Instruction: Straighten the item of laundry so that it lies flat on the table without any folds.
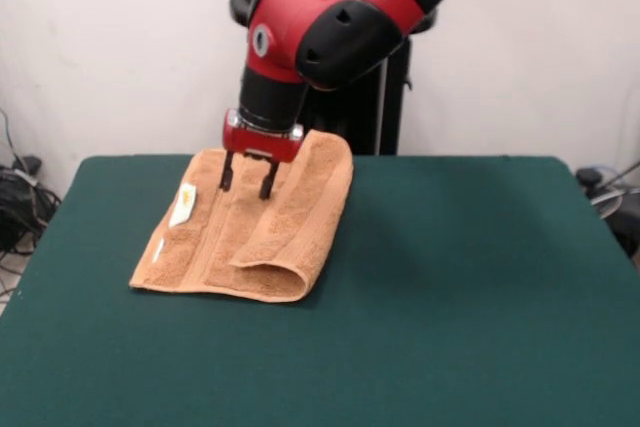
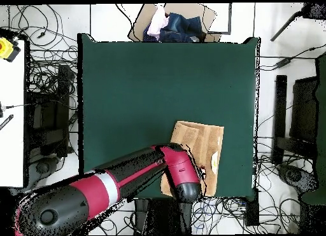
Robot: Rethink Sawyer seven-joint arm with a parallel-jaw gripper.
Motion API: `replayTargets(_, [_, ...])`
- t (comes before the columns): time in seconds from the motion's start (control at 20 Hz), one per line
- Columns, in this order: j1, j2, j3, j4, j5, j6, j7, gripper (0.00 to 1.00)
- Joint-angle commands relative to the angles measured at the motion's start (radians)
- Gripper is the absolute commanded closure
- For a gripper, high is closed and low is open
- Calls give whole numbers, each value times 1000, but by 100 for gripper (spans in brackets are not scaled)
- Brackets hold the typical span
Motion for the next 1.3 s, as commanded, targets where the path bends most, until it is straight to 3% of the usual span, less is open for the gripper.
replayTargets(0.05, [6,49,176,-47,24,84,-62,0])
replayTargets(0.2, [-32,23,196,-35,82,80,-134,0])
replayTargets(0.65, [-40,-21,234,-16,92,21,-64,0])
replayTargets(0.85, [-77,-65,253,18,146,-7,-128,0])
replayTargets(1.3, [-91,-108,279,75,180,-16,-170,0])
